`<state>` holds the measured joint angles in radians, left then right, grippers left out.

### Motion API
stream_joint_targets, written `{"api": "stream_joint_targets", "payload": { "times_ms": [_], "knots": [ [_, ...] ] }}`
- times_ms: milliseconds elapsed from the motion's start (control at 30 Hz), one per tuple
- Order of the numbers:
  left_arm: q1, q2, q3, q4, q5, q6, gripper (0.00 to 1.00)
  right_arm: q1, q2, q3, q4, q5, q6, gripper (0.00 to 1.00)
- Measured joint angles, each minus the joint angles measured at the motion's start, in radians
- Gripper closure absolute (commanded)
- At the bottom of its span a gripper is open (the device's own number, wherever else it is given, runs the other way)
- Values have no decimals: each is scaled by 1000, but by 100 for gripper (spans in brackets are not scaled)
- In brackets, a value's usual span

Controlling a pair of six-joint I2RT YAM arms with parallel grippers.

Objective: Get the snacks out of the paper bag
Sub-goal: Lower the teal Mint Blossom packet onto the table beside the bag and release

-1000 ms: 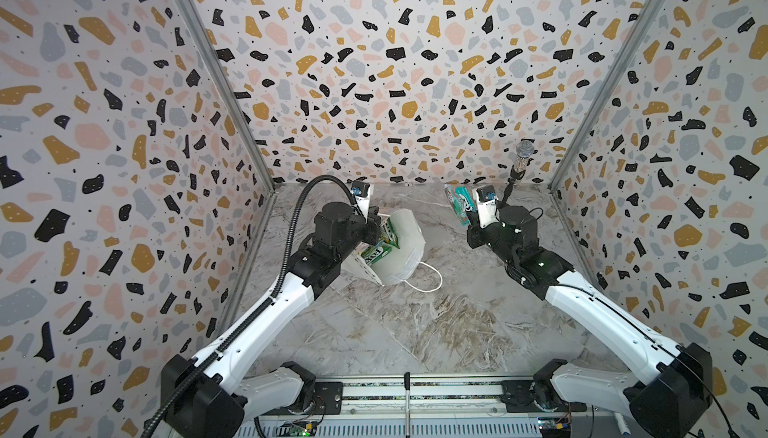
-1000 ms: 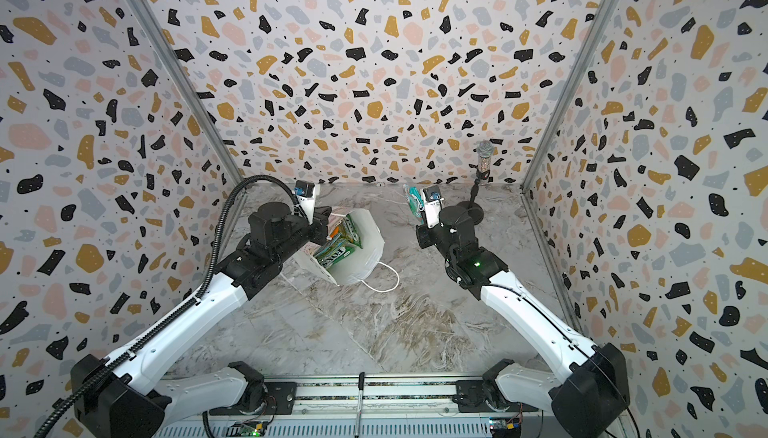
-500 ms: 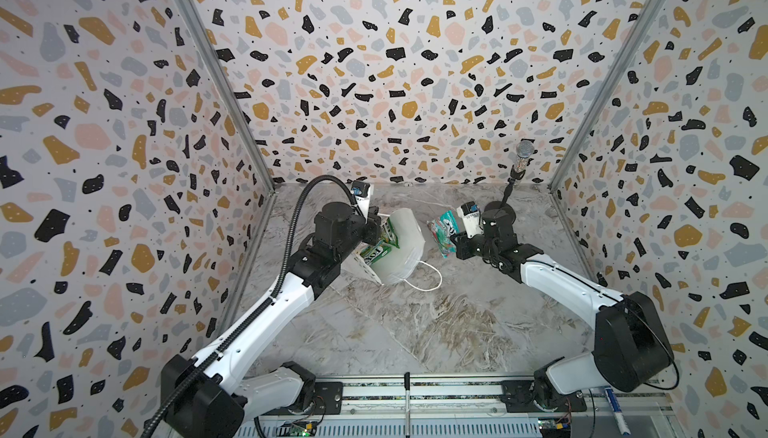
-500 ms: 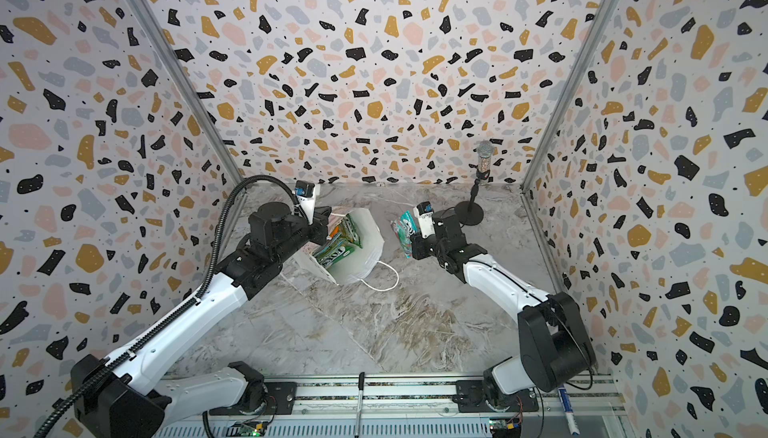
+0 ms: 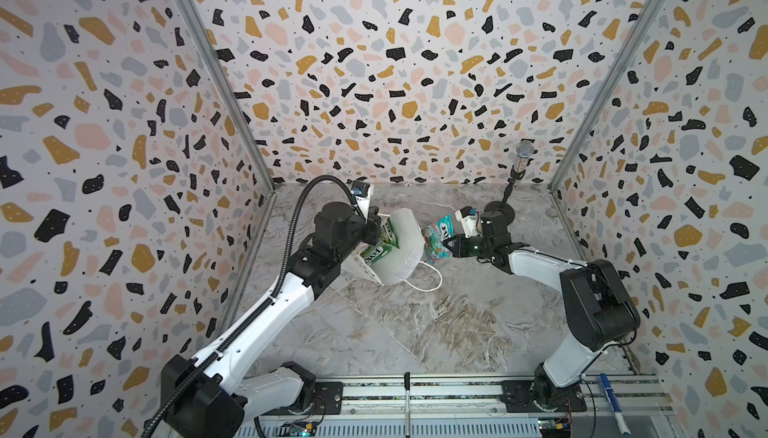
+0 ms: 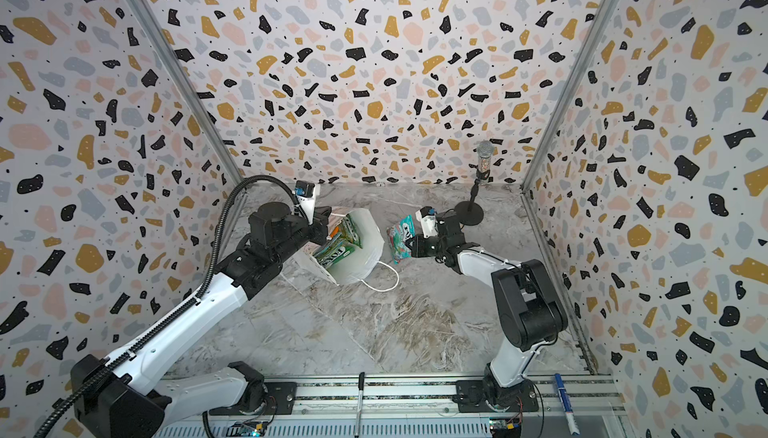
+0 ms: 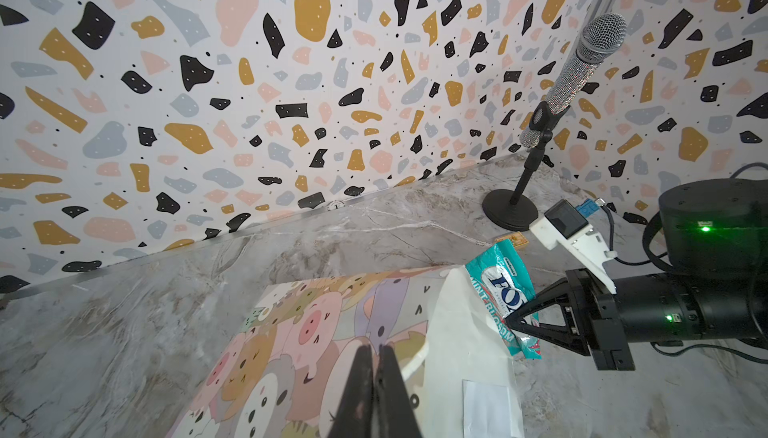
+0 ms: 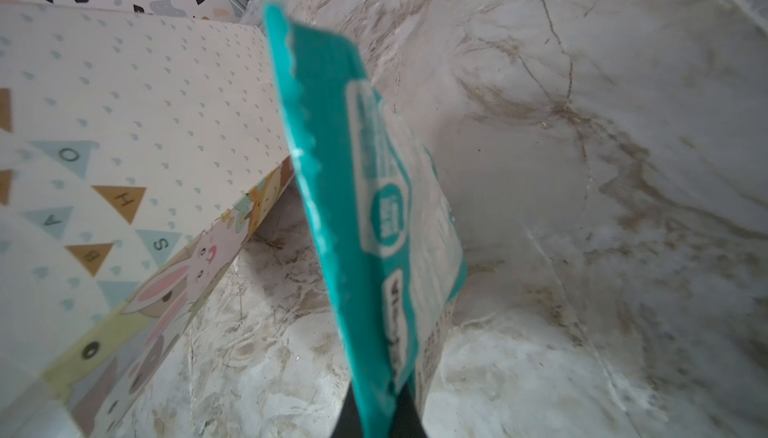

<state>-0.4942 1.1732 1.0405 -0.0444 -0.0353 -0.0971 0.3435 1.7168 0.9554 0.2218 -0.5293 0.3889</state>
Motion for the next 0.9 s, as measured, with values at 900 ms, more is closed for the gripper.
{"api": "stream_joint_targets", "payload": {
  "times_ms": [900],
  "knots": [
    [0,0,0,0,1,0,100,-86,213,48,175,-7,161,78]
  ]
}}
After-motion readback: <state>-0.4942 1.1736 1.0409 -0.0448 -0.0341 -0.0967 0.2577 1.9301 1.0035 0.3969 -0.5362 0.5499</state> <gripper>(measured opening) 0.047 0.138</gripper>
